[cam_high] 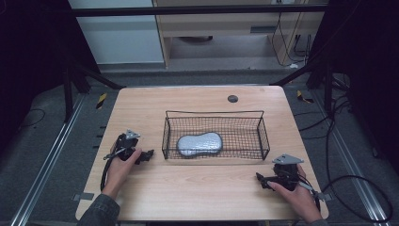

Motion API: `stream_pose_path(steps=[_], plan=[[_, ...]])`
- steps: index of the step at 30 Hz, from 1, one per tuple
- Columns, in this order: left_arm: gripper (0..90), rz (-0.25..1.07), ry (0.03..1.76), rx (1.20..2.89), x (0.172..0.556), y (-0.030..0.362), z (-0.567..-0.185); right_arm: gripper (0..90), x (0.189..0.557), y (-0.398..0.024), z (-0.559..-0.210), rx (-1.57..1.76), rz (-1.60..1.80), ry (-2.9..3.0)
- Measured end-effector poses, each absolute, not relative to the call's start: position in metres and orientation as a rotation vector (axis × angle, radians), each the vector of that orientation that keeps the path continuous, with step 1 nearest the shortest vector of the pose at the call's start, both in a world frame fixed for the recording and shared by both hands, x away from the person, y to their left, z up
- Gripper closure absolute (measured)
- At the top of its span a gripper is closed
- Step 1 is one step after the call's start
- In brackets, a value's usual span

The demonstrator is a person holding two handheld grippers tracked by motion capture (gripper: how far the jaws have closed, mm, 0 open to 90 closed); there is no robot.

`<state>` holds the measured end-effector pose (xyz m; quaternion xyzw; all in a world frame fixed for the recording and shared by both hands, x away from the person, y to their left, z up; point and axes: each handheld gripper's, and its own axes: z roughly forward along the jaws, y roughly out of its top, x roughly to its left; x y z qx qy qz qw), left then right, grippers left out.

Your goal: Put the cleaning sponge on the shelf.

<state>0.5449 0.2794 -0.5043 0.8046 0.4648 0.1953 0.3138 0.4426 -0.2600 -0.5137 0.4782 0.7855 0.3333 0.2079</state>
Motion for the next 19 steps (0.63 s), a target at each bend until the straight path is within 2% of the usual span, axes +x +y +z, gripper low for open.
stream_pose_path(steps=[19], plan=[[0.0, 0.528, 1.213, 2.092, 0.5437, 0.2807, -0.5077, 0.6, 0.4427, -0.2595, -0.5137, 1.333, 0.928, 2.186]])
